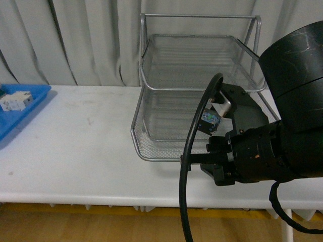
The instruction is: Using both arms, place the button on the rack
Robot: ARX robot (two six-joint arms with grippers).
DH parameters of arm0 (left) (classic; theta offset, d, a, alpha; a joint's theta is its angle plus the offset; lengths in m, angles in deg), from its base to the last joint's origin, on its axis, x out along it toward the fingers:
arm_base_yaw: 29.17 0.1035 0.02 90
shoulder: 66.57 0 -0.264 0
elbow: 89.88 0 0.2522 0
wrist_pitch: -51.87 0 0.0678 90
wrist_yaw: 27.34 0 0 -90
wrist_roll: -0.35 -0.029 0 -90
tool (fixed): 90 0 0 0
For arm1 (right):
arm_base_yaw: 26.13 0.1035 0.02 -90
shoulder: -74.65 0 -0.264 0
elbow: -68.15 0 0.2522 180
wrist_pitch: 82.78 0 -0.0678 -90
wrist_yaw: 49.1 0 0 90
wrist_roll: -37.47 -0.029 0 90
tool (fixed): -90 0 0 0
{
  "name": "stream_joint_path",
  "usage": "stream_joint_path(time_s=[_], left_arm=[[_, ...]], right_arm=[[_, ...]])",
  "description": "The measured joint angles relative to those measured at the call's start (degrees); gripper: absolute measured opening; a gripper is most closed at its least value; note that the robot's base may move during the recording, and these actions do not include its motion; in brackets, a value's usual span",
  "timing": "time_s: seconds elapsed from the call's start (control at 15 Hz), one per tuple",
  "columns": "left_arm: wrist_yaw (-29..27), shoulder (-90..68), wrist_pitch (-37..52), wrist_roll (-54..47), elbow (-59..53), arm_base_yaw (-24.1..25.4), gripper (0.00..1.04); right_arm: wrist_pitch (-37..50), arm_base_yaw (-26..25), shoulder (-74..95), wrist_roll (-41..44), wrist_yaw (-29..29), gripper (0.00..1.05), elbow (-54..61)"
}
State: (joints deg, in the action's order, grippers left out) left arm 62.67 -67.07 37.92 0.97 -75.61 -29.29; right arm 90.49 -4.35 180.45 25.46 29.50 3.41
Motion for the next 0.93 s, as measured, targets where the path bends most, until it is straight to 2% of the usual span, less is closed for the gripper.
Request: stream_joint_path(time_s=[0.4, 0.93], left_arm=[[-0.02, 0.0, 0.0, 0.0, 0.0, 0.0, 0.98], [-0.02, 0.0, 0.02, 0.0, 0.0, 0.0, 0.98]], right_arm=[[-0.2, -0.92, 6.75, 5.11, 2.78, 0.02, -4.9], [-1.31, -7.04, 14.05, 11.78, 4.2, 0.02, -16.57]])
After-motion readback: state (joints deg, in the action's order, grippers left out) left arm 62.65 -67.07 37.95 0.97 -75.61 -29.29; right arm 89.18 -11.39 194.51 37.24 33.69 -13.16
